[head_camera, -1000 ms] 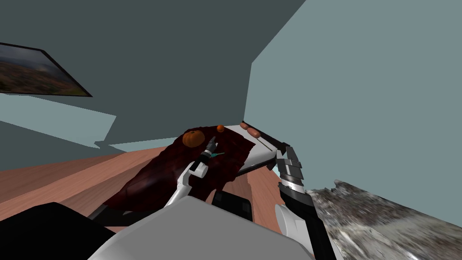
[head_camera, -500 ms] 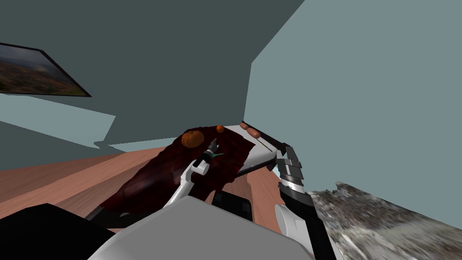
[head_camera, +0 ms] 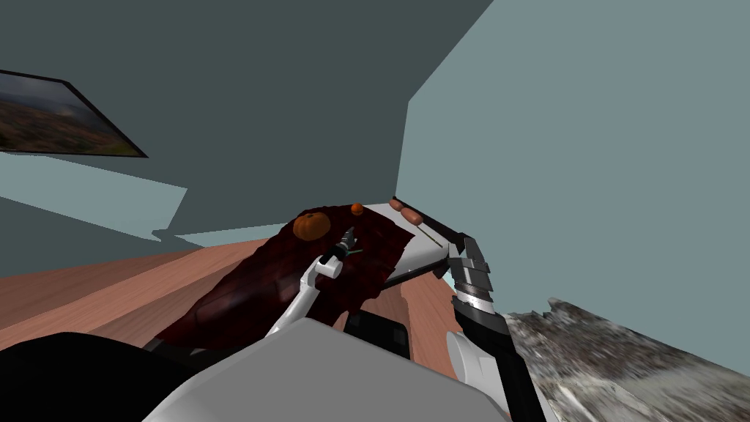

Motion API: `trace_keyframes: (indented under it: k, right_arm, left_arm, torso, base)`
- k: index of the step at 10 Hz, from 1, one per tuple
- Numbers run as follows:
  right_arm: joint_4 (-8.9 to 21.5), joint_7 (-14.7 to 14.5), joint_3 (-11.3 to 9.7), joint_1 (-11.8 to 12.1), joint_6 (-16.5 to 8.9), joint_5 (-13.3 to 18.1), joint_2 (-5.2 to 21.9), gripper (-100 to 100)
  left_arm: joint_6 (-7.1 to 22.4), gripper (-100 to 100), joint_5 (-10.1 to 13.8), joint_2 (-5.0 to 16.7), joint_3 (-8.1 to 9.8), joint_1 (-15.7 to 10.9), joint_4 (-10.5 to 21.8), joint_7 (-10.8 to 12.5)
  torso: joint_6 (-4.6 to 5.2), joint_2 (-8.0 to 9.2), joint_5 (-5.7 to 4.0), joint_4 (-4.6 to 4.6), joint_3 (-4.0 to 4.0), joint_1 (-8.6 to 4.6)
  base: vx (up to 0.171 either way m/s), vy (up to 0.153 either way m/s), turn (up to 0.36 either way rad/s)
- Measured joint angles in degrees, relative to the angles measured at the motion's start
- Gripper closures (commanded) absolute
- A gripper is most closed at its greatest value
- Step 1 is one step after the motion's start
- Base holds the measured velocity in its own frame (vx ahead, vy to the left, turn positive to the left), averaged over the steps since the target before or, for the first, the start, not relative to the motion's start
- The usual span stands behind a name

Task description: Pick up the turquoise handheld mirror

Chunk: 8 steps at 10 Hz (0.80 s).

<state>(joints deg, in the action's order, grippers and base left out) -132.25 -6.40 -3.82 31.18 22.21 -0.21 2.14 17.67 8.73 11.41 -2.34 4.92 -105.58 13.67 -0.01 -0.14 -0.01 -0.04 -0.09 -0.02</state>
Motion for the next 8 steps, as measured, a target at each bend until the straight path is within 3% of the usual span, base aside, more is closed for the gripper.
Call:
trace_keyframes:
  k: [5, 8]
  right_arm:
    - [0.0, 0.0, 0.0, 0.0, 0.0, 0.0, 0.0, 0]
    - [0.0, 0.0, 0.0, 0.0, 0.0, 0.0, 0.0, 0]
  left_arm:
    - [7.6, -100, 2.0, 0.1, -0.14, -3.1, 4.4, 2.2]
    - [12.0, -100, 3.2, -0.1, -0.2, -6.7, 9.4, 3.5]
  torso:
    - [0.0, 0.01, 0.01, 0.0, 0.0, 0.03]
    - [0.0, 0.0, 0.02, 0.0, 0.0, 0.07]
  base:
    - [0.034, 0.0, 0.006]
    - [0.032, 0.009, 0.004]
